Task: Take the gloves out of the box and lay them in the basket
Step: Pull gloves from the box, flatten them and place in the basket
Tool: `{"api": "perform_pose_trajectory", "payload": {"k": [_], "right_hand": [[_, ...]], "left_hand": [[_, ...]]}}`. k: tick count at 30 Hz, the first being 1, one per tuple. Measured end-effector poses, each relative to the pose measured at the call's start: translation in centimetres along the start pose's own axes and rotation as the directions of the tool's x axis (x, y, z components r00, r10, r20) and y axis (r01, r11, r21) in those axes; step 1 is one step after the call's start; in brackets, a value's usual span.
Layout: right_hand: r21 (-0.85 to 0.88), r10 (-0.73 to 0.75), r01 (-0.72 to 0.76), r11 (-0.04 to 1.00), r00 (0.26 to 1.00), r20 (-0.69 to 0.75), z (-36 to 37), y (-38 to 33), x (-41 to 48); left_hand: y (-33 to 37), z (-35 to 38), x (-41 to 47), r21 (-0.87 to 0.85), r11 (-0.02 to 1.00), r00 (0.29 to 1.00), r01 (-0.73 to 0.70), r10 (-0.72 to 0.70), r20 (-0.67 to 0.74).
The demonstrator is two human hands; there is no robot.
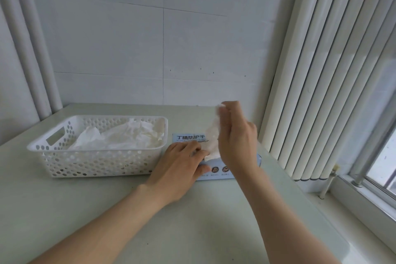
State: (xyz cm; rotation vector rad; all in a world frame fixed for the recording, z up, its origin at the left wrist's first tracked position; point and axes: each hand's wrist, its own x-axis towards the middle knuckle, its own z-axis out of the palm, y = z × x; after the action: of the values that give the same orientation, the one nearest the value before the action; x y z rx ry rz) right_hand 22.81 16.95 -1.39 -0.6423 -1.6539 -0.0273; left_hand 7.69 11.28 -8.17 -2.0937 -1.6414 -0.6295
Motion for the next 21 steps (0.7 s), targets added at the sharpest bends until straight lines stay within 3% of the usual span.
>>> {"api": "perform_pose_trajectory", "payload": {"k": [3, 7, 11, 14, 17, 19, 21], "right_hand": [[0.099, -0.028, 0.017, 0.995, 0.993, 0.117, 0.5, -2.1, -0.2], [0.280, 0.132, -0.160, 0.946, 0.984, 0.116, 0.0, -3.9, 0.0], [0.359, 0.313, -0.327, 0.874, 0.945, 0.100, -0.6, -3.4, 0.8], [0.433, 0.416, -0.488, 0.758, 0.873, 0.255, -1.0, -2.8, 1.3], [0.492, 0.426, -0.641, 0.590, 0.764, 0.485, -1.1, -3.1, 1.2], [0.500, 0.399, -0.647, 0.575, 0.756, 0.519, -0.9, -3.4, 0.9], [0.504, 0.380, -0.598, 0.623, 0.795, 0.473, -0.4, -3.9, 0.7]], "left_hand": [[0.1, -0.6, 0.1, -0.084, 0.996, 0.998, 0.017, -0.013, 0.053], [0.1, -1.4, 0.1, -0.265, 0.963, 0.997, 0.056, -0.042, 0.060], [-0.2, -1.8, 0.2, -0.483, 0.856, 0.978, 0.182, -0.207, 0.003], [-0.1, -3.1, 0.7, -0.680, 0.696, 0.927, 0.231, -0.369, -0.062], [0.7, -5.2, 1.7, -0.867, 0.448, 0.869, 0.219, -0.494, -0.035], [0.7, -6.9, 2.6, -0.947, 0.270, 0.866, 0.173, -0.500, 0.015], [0.2, -8.5, 3.2, -0.945, 0.277, 0.899, 0.172, -0.436, 0.036]]}}
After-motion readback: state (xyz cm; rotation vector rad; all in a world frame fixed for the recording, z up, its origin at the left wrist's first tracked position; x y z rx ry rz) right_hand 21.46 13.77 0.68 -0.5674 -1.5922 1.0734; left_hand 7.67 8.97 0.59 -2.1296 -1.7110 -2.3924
